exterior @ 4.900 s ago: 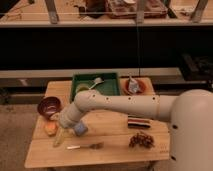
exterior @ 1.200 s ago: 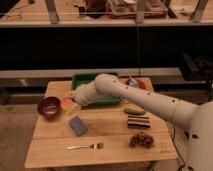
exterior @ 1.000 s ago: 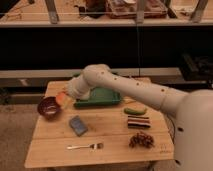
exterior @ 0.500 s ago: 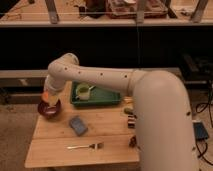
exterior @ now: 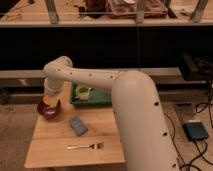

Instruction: Place apple in purple bowl

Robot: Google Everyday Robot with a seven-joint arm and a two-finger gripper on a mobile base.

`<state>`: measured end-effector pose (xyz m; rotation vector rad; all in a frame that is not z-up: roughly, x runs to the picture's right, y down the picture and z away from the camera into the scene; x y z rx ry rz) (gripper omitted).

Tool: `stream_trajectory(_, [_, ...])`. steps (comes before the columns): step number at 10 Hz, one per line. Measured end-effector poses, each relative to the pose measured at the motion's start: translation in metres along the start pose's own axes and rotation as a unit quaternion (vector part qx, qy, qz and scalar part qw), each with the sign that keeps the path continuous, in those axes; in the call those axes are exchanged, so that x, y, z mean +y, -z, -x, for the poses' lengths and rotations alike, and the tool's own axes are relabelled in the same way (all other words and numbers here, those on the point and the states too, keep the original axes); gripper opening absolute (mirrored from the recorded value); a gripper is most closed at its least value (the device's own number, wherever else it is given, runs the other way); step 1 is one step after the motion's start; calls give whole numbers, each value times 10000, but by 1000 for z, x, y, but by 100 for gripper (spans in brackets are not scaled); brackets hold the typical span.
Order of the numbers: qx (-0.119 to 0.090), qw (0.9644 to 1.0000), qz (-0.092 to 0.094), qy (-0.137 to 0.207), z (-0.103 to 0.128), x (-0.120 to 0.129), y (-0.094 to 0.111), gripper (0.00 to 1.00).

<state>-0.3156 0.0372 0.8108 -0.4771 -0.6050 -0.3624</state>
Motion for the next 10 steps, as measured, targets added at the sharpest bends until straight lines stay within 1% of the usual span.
stream_trajectory(1, [15,10000,34,-6,-2,-1,-4,30])
stream_trajectory(3, [84,9999,143,0,-3,-3,-14,52])
stream_trajectory(5, [144,9996,260,17,0,-2,-25,70])
stream_trajectory(6, [155,9994,315,-26,-1,-2,-29,78])
stream_trajectory(7, [150,9993,335,-61,-2,-3,-31,80])
stream_trajectory(10, [107,9993,333,-114,-5,-4,-28,80])
